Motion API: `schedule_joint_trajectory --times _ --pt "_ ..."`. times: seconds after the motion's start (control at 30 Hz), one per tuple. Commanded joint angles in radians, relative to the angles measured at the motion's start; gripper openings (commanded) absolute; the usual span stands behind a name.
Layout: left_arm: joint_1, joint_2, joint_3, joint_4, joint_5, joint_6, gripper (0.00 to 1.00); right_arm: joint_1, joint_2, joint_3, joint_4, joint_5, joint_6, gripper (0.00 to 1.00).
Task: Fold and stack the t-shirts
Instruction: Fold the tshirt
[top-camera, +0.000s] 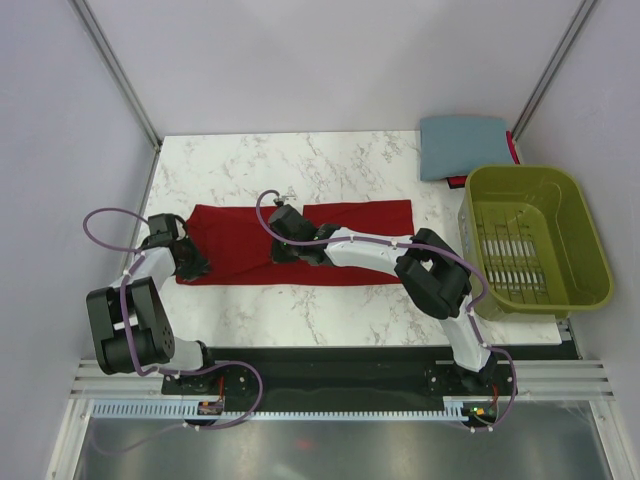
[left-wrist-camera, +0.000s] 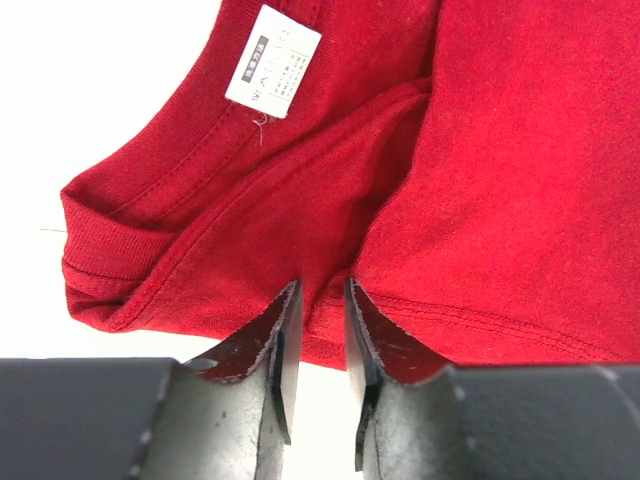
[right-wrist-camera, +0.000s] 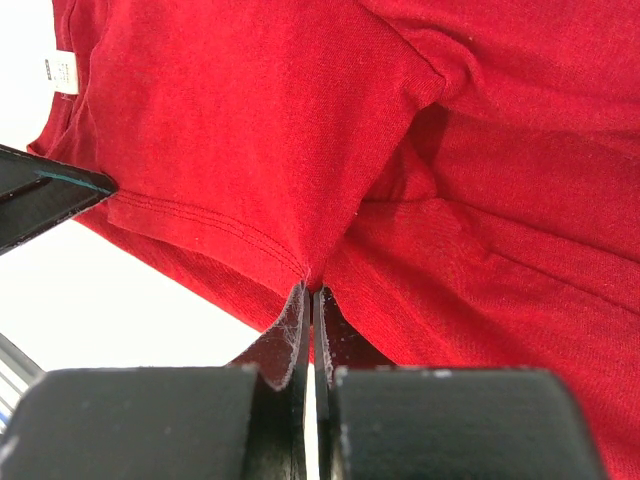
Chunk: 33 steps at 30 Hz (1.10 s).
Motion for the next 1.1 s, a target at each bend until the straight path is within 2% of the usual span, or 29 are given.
schedule_joint_trajectory --times 0.0,0.27,0.43,0.6,0.7,0.8,1.07 --pt "-0.008 -0.002 0.013 0.025 0.014 0.038 0.31 0.001 0.0 0.025 0.014 -0.004 -0.009 0.0" --pt "-0.01 0.025 0.021 0.008 0.025 0.055 0.3 -0.001 0.005 0.025 0.014 -0.008 -0.003 0.0" --pt "-0.014 0.038 0.026 0.008 0.042 0.06 0.26 0.001 0.006 0.026 0.014 -0.008 -0.004 0.0" --pt "-0.014 0.03 0.033 -0.007 0.036 0.066 0.14 -0.001 0.008 0.025 0.012 -0.012 -0.006 0.0" --pt "-0.013 -0.005 0.046 -0.022 0.014 0.077 0.15 -0.002 0.006 0.023 0.011 -0.012 -0.012 0.0" --pt "-0.013 -0.019 0.043 -0.021 0.028 0.08 0.22 -0.001 0.006 0.022 0.011 -0.013 -0.013 0.0" --pt "-0.014 -0.019 0.033 -0.021 0.051 0.075 0.21 -0.002 0.025 0.028 0.012 -0.024 -0.01 0.0"
